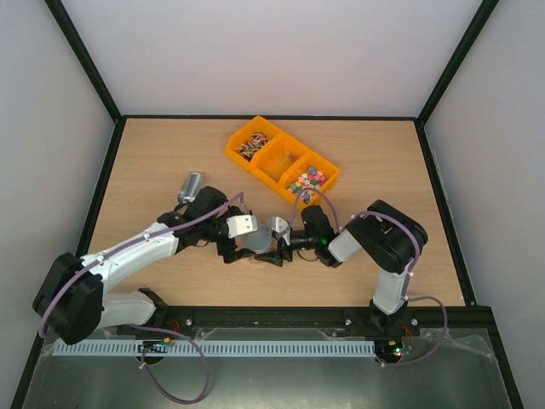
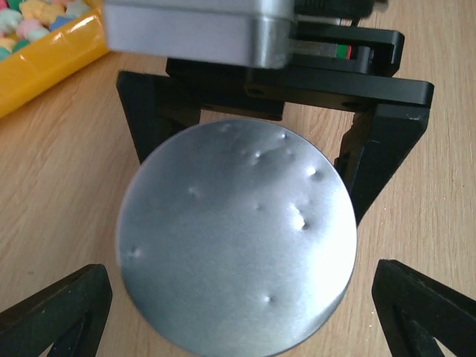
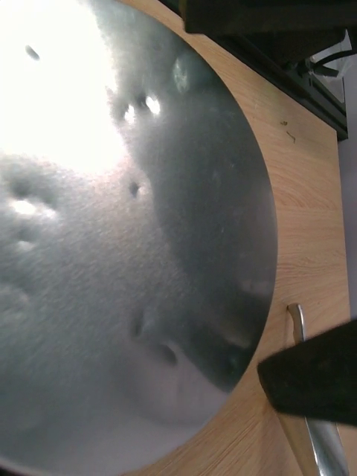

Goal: Pack the candies

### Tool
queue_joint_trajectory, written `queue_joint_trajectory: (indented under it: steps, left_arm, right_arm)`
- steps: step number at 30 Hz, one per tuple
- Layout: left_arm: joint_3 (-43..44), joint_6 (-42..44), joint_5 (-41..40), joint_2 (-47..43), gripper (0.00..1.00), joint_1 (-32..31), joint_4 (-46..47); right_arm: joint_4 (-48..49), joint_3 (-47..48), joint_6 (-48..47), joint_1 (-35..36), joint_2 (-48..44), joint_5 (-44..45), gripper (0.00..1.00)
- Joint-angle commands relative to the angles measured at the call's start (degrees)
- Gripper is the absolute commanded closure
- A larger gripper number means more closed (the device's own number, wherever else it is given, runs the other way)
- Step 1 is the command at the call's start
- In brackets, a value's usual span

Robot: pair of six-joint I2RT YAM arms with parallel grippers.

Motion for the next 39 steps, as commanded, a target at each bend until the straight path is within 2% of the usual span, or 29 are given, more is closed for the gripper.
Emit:
queue_joint_trajectory:
  steps: [1,11,24,39]
  left_arm:
    - [-3.15,-8.32,-3.31,-1.62,0.01,-1.60,5.82]
    - [-4.41,-20.71,-8.78,-0.63,0.01,-3.32,11.14]
    - [-2.97,-25.77,-12.76,4.92,0.02,-5.20,16.36]
    - [-3.28,-27.96,-16.69,3.12,0.00,-6.11,18.60]
  right_arm:
    - [-2.65,0.18,1.21,-0.33,0.13,3.39,0.59]
    - [-1.87,0.25,4.15,-0.02,0.61,7.39,0.58]
    - [-1.65,-0.39,4.63,1.04,0.56,9.91,0.57]
    - [-2.34,0.18,4.16,1.63,0.91,10.68,0.57]
